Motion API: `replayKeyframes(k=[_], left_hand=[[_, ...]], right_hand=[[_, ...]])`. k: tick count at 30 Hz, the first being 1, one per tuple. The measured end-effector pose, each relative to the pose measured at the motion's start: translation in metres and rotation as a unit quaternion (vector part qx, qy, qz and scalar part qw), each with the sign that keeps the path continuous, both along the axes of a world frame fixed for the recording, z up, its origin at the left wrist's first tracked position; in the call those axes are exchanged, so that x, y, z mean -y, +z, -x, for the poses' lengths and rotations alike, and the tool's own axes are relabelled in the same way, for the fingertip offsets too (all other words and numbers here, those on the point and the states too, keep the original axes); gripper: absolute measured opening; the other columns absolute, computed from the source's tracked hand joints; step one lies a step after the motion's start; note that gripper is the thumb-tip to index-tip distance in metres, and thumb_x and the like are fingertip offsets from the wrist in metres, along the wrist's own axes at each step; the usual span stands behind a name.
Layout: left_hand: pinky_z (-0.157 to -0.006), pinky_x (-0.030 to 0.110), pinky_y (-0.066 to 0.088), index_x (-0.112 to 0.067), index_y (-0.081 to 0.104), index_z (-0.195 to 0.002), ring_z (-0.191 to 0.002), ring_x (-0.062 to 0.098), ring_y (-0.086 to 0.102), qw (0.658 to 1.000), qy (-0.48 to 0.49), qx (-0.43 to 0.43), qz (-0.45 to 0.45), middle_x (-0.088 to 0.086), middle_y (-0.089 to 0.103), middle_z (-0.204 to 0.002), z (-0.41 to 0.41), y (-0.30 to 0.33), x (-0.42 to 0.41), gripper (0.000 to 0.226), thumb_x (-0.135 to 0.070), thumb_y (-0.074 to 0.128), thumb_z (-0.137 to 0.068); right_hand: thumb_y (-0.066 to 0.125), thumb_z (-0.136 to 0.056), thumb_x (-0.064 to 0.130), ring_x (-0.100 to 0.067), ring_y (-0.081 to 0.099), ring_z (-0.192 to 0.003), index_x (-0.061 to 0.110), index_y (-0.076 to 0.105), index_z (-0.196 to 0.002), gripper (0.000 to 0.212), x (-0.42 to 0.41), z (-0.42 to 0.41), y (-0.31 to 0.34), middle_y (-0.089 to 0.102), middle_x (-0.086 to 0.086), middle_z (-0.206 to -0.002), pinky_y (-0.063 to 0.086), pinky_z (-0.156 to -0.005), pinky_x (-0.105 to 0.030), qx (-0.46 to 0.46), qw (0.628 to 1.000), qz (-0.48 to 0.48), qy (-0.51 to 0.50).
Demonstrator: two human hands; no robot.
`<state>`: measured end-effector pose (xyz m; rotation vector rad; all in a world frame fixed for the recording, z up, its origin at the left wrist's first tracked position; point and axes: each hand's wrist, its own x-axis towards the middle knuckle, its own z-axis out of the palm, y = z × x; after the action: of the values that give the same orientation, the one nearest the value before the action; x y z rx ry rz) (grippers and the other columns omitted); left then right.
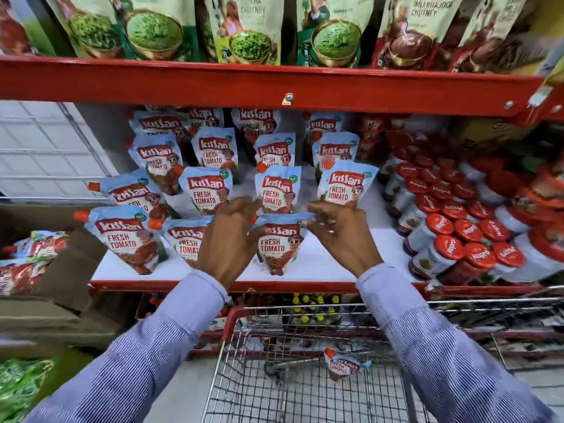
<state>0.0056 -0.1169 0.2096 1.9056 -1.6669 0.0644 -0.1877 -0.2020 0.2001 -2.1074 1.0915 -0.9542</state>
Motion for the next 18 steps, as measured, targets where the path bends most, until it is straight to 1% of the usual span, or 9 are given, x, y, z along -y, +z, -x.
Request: replayKeyframes(k=[2,4,5,7,9,11,13,16,18], left_hand=[[-0.098,0.043,0.048,-0.014,0.062,-0.122,-0.116,0.03,0.054,0.997,-0.009,0.037,0.07,0.009,0.063,-0.123,0.007,-0.006,-0.015,0.039,-0.021,0.073,-0.085],[-0.089,0.031,0.046,-0.015,0.063,-0.115,-0.105,0.023,0.054,0.988,-0.062,0.041,0.135,0.006,0.061,-0.113,0.028,-0.029,-0.029,0.028,-0.019,0.069,-0.088],[-0.087,0.025,0.044,-0.016,0.064,-0.111,-0.102,0.019,0.054,0.986,-0.094,0.032,0.131,0.004,0.061,-0.109,0.042,-0.045,-0.035,0.022,-0.019,0.066,-0.09],[-0.083,0.019,0.047,-0.018,0.067,-0.107,-0.097,0.013,0.056,0.988,-0.142,0.017,0.053,0.0,0.063,-0.105,0.071,-0.085,-0.046,0.018,-0.022,0.064,-0.09],[-0.081,0.024,0.054,-0.02,0.07,-0.105,-0.095,0.015,0.063,0.984,-0.169,-0.008,-0.06,0.0,0.067,-0.105,0.1,-0.133,-0.051,0.017,-0.02,0.065,-0.088],[-0.088,0.036,0.055,-0.018,0.068,-0.114,-0.108,0.026,0.064,0.966,-0.174,-0.045,-0.187,0.005,0.068,-0.12,0.126,-0.181,-0.048,0.026,-0.017,0.063,-0.088],[-0.104,0.04,0.045,-0.016,0.057,-0.132,-0.127,0.031,0.053,0.938,-0.169,-0.059,-0.298,0.009,0.057,-0.139,0.147,-0.223,-0.037,0.039,-0.018,0.055,-0.092],[-0.114,0.041,0.035,-0.014,0.047,-0.14,-0.139,0.032,0.04,0.905,-0.165,-0.056,-0.388,0.013,0.044,-0.151,0.174,-0.278,-0.021,0.047,-0.009,0.051,-0.093],[-0.113,0.04,0.034,-0.015,0.047,-0.141,-0.141,0.032,0.037,0.891,-0.152,-0.066,-0.422,0.013,0.042,-0.152,0.183,-0.304,-0.016,0.05,-0.006,0.051,-0.093]], right_hand=[[0.073,-0.085,0.028,-0.006,0.066,-0.081,0.023,0.069,-0.111,0.027,-0.01,0.023,-0.01,0.07,0.009,-0.101,0.054,-0.072,-0.013,0.037,0.999,0.021,-0.019],[0.071,-0.086,0.033,-0.003,0.067,-0.077,0.027,0.07,-0.104,0.019,-0.023,0.053,-0.035,0.072,0.014,-0.097,0.052,-0.067,-0.009,0.058,0.997,0.03,-0.051],[0.068,-0.088,0.036,-0.001,0.067,-0.076,0.028,0.071,-0.101,0.015,-0.032,0.07,-0.053,0.073,0.016,-0.095,0.053,-0.067,-0.011,0.043,0.997,0.024,-0.064],[0.063,-0.089,0.039,0.007,0.066,-0.076,0.03,0.07,-0.098,0.015,-0.048,0.102,-0.097,0.073,0.017,-0.093,0.054,-0.07,-0.015,-0.023,0.997,-0.014,-0.07],[0.063,-0.089,0.033,0.008,0.065,-0.073,0.031,0.07,-0.099,0.012,-0.06,0.131,-0.146,0.075,0.013,-0.09,0.053,-0.068,-0.014,-0.122,0.986,-0.089,-0.071],[0.062,-0.087,0.03,-0.011,0.07,-0.077,0.029,0.07,-0.102,0.017,-0.067,0.151,-0.196,0.077,0.0,-0.093,0.049,-0.065,-0.02,-0.261,0.95,-0.148,-0.088],[0.059,-0.09,0.035,-0.028,0.067,-0.098,0.021,0.067,-0.113,0.028,-0.07,0.16,-0.238,0.073,-0.011,-0.108,0.049,-0.077,-0.03,-0.375,0.901,-0.204,-0.083],[0.058,-0.092,0.029,-0.028,0.056,-0.119,0.015,0.052,-0.132,0.043,-0.067,0.165,-0.285,0.062,-0.012,-0.128,0.045,-0.097,-0.037,-0.414,0.877,-0.242,-0.033],[0.057,-0.093,0.02,-0.031,0.056,-0.12,0.014,0.054,-0.132,0.04,-0.061,0.166,-0.304,0.06,-0.015,-0.13,0.048,-0.098,-0.04,-0.41,0.878,-0.248,-0.006]])
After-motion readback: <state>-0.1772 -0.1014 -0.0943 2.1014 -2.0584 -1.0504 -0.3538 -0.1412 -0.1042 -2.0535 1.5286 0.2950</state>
